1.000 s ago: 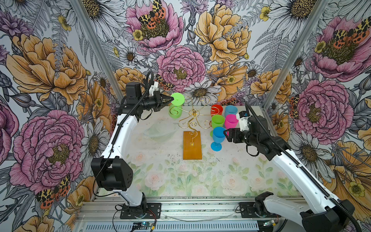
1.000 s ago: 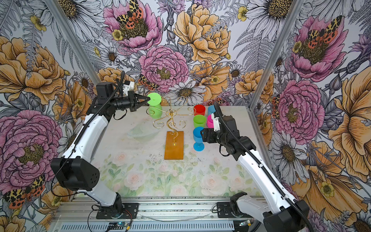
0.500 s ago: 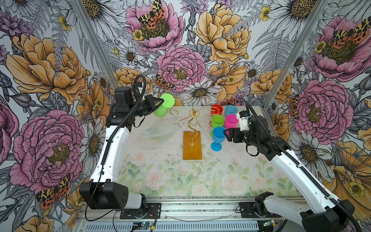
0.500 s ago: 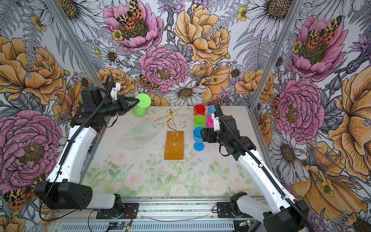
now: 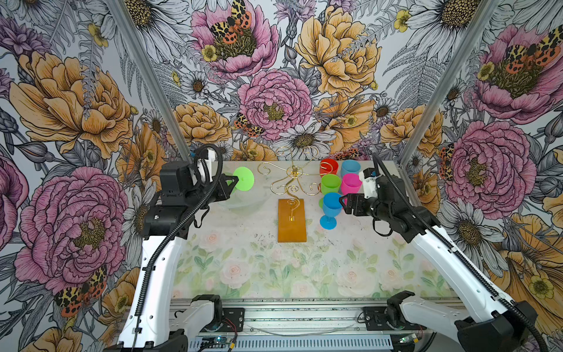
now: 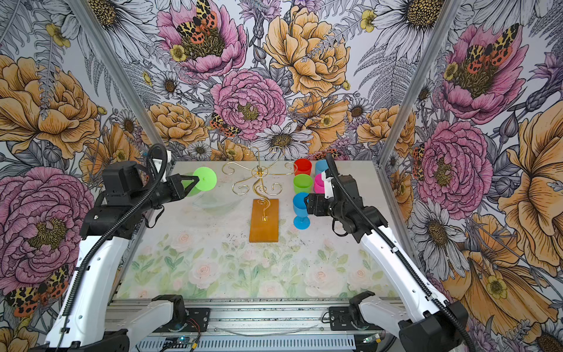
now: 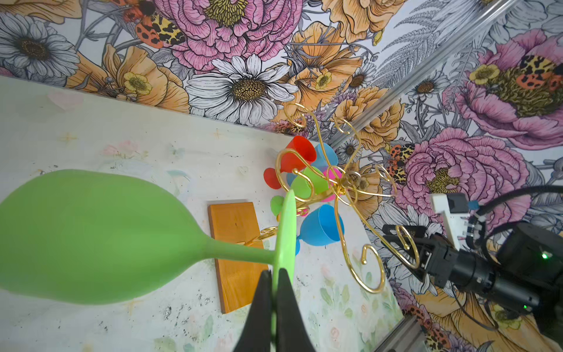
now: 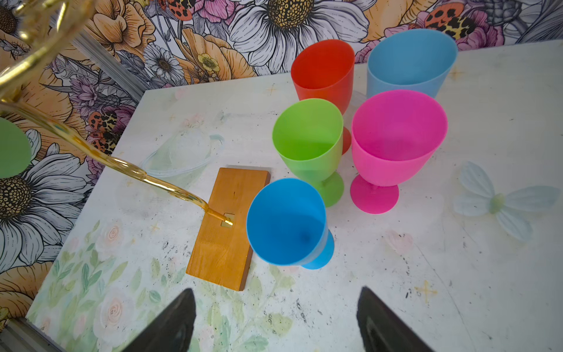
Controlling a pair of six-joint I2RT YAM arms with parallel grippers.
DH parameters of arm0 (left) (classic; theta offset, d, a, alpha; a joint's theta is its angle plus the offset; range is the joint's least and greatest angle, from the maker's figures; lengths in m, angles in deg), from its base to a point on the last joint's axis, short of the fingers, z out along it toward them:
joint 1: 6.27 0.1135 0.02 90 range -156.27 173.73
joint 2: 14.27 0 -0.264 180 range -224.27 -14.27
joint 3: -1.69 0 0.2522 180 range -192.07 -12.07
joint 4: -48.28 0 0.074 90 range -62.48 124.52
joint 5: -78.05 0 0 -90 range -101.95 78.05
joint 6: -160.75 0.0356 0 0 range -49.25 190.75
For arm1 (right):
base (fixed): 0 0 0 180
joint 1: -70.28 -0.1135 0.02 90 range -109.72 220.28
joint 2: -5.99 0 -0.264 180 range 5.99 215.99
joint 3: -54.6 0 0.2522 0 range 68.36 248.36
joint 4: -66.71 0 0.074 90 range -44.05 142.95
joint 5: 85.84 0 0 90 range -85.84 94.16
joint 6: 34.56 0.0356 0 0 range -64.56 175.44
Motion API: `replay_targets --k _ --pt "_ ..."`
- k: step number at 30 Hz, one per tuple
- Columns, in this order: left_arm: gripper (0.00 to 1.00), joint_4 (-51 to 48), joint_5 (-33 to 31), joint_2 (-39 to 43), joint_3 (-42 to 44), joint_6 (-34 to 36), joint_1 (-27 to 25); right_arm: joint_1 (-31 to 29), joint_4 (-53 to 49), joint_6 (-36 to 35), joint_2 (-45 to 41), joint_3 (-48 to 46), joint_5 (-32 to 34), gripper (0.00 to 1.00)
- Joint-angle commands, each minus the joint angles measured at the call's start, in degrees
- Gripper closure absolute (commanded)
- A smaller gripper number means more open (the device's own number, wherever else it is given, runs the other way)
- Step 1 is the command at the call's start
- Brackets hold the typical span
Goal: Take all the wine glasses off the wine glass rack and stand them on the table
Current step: 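Pull the green glass off the rack with the left gripper, then carry the green glass down beside the other glasses with the left gripper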
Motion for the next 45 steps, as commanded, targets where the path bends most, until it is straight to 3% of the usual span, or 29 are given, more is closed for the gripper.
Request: replay_targets --k 1,6,11,18,25,32,41,45 --pt "1.00 -1.4 3.9 3.9 2.8 6.0 -2.5 0.3 1.2 1.3 0.6 1.4 0.9 0.16" --pt "1.00 -1.3 1.8 7.3 6.4 8.5 -14.2 0.4 1.2 2.1 1.3 1.3 0.9 0.16" --pt "1.00 -0.5 -7.8 8.6 8.6 12.1 -31.2 0.9 0.6 3.3 1.4 0.8 -0.3 0.16" --pt "1.00 11.7 -9.1 8.5 15.3 12.9 -46.1 1.6 -2.5 3.5 2.2 1.1 -1.7 0.16" --pt "1.00 17.4 -11.3 4.1 17.4 18.5 -51.6 1.8 -5.2 3.3 4.1 2.3 -2.8 0.16" --pt "1.00 18.5 -17.2 0.7 18.4 29.8 -56.0 1.8 -5.7 3.1 5.2 3.0 -4.6 0.16" --pt "1.00 19.0 -31.6 -1.0 21.8 45.8 -65.5 1.8 -5.9 2.5 5.8 4.2 -5.9 0.17" --pt "1.00 18.9 -36.1 -1.9 23.1 50.0 -66.9 1.8 -6.6 1.8 6.5 5.5 -7.0 0.19"
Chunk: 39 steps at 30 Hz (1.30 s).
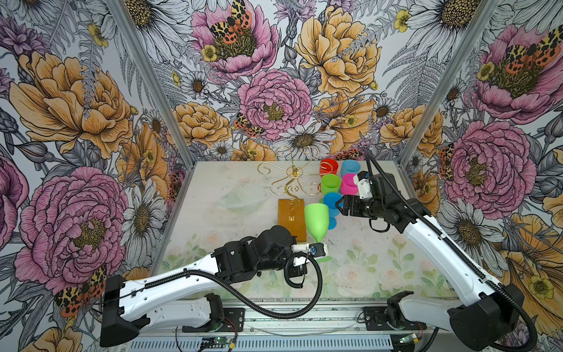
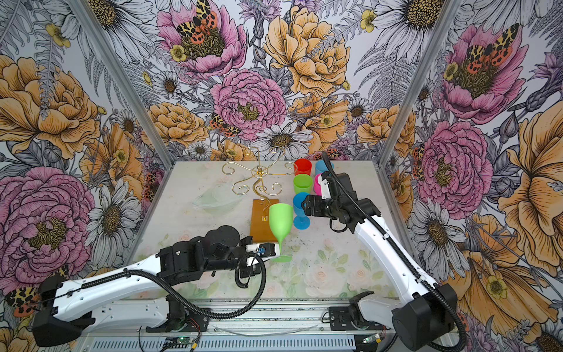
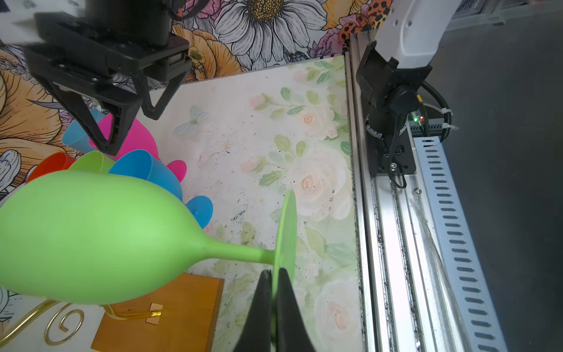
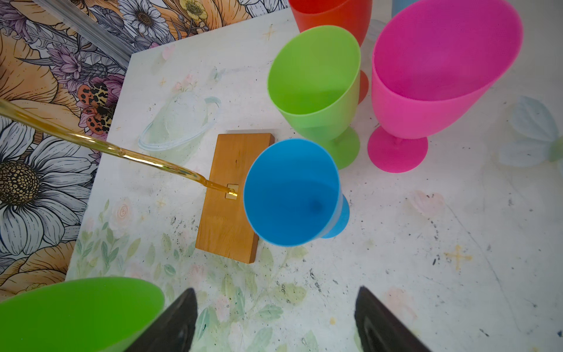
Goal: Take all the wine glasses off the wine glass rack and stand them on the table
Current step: 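Carry the green glass down beside the other glasses with the left gripper, then hold the green glass by its foot while the right gripper reaches its bowl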
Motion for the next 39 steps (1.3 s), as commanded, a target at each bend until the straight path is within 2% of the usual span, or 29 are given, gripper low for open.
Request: replay_targets --k 1,10,13,16,20,21,31,39 --pt "1.00 1.9 -7.9 -0.8 1.4 7.2 -0.7 0.4 -0.8 -1.0 1.0 2.9 -1.1 0.19" --pt "1.00 3.4 -24.3 -4.8 3.9 17.9 -5.6 0.4 -2.8 -2.3 2.0 6.8 -1.6 0.22" --pt "1.00 6.3 -28.8 -5.2 6.1 22.3 -6.9 0.5 -3.5 -3.4 2.3 8.0 -0.3 0.22" --pt "1.00 10.7 -33.4 -5.2 9.0 27.2 -7.5 0.5 -4.3 -4.3 2.7 9.5 -2.2 0.23" --pt "1.00 14.9 -36.4 -5.0 11.8 32.2 -7.4 0.4 -4.6 -4.9 3.3 11.3 -7.6 0.25" --pt "1.00 15.9 -36.9 -5.1 12.4 33.2 -9.2 0.5 -4.7 -4.9 3.5 11.7 -8.5 0.26" --pt "1.00 23.2 -41.6 -6.0 16.0 43.5 -10.4 0.3 -6.8 -6.1 4.9 15.2 -16.8 0.38" --pt "1.00 32.8 -45.2 -7.3 20.1 52.9 -10.4 0.3 -9.2 -7.1 6.3 16.1 -20.4 0.48"
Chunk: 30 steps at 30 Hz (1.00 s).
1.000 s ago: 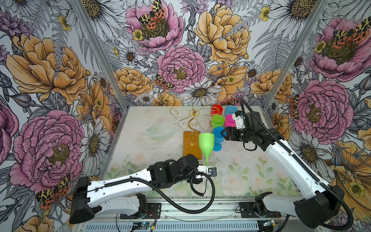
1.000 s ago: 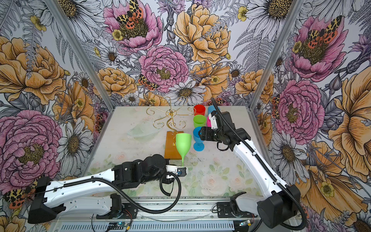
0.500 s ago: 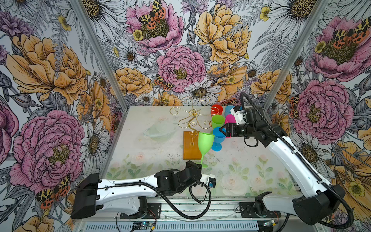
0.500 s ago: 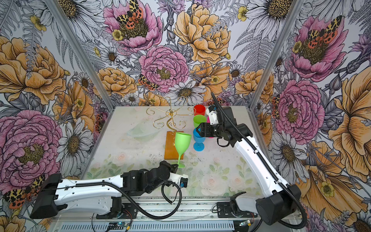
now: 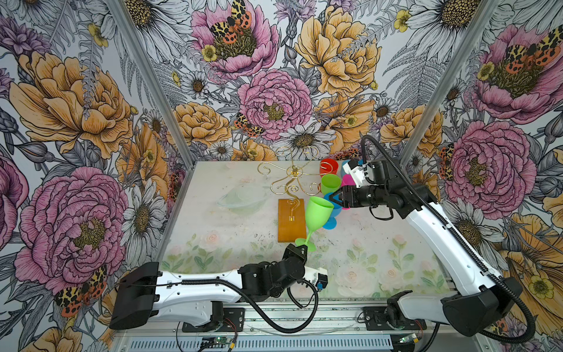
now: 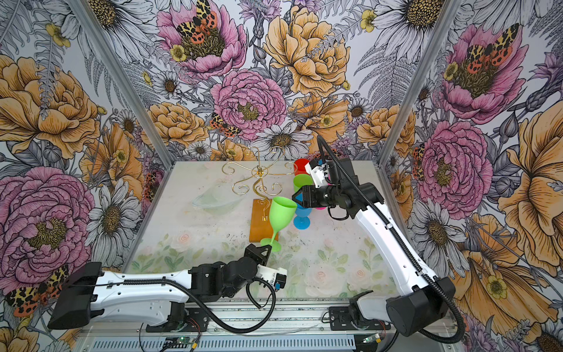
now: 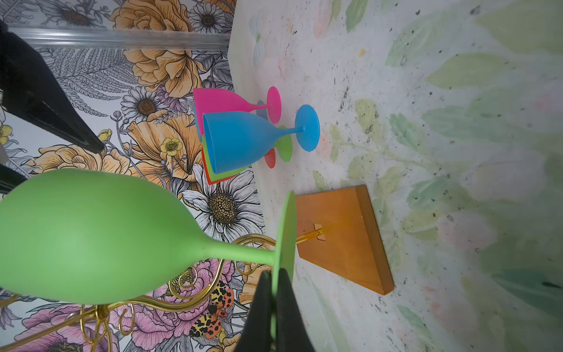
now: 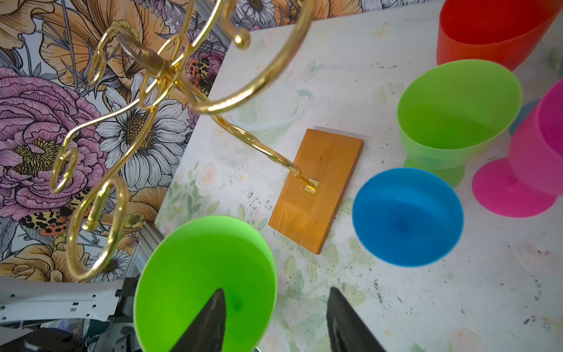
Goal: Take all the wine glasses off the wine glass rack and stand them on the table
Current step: 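Hold the green glass by its foot while the right gripper reaches its bowl, then close the right gripper on the green glass rim while the left holds the foot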
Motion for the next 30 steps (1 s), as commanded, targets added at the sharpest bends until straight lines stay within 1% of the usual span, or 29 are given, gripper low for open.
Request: replay_targets --k 1,7,12,17,22,27,30 --pt "1.00 7.5 -3.4 -0.7 2.0 6.0 -0.4 0.4 -1.5 -1.0 0.9 1.7 -2.8 0.48" --pt "1.00 13.4 -4.7 -1.5 3.6 10.3 -0.4 0.2 -2.9 -2.1 1.9 1.6 -4.1 0.51" --pt "1.00 15.9 -5.6 -2.4 4.3 12.1 -0.4 0.1 -3.7 -2.9 1.9 1.3 -4.3 0.52" --pt "1.00 20.0 -6.2 -3.0 5.0 14.8 -0.4 0.0 -4.1 -3.4 1.9 1.0 -4.6 0.56" --pt "1.00 24.9 -6.7 -3.9 6.5 18.5 -0.3 0.0 -4.4 -4.0 1.4 0.3 -4.9 0.67" --pt "1.00 33.1 -7.2 -6.0 8.9 24.0 -0.1 0.0 -4.8 -4.2 0.9 0.0 -5.2 0.78" --pt "1.00 34.1 -7.4 -6.6 9.1 24.6 -0.1 0.0 -4.9 -4.3 0.5 0.0 -5.2 0.85"
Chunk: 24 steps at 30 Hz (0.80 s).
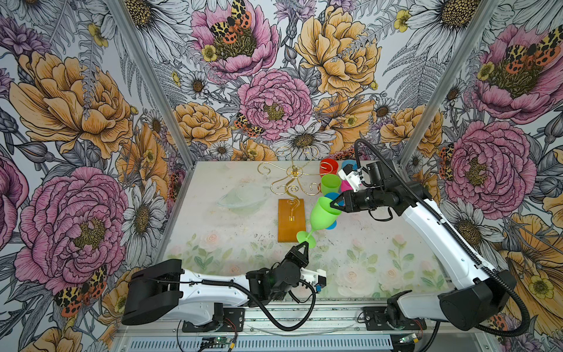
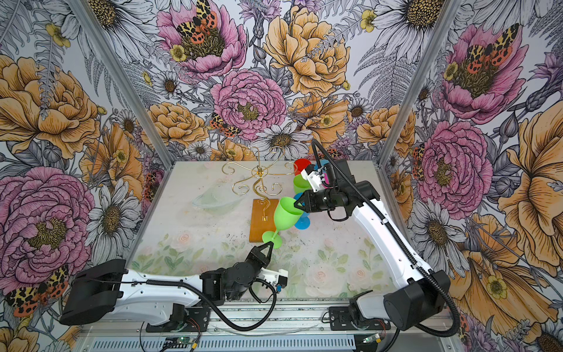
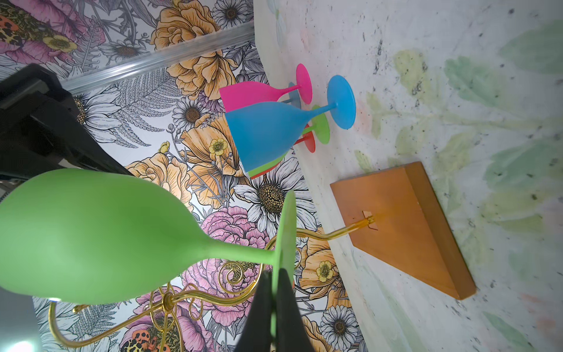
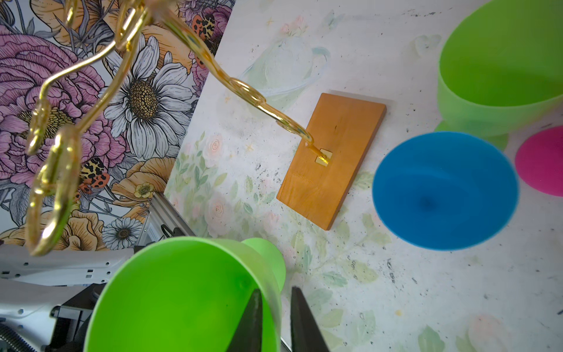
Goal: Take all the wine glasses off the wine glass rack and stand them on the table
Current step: 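Close the right gripper on the green glass rim while the left holds the foot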
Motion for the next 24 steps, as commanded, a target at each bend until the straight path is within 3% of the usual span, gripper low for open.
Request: replay_targets --k 1,4,11,20,24 --pt "1.00 6.3 -1.8 -0.3 0.5 2.6 -0.1 0.1 -0.2 -0.7 -1.4 -0.1 -1.2 0.88" --pt "1.00 7.1 -1.9 -0.6 0.5 3.1 0.0 0.0 -0.3 -1.0 -1.6 -0.3 -1.0 0.95" --pt "0.99 6.9 -2.1 -0.9 0.6 2.2 0.1 0.1 -0.4 -1.1 -1.9 -0.3 0.0 1.00" --pt "0.79 4.8 -1.9 1.0 2.0 -2.5 -0.7 0.5 -0.4 -1.2 -2.4 0.2 3.1 1.00" --pt "0.63 0.7 -1.2 3.5 1.9 -8.1 -1.9 0.5 -0.4 -1.3 -2.4 0.7 3.6 1.00"
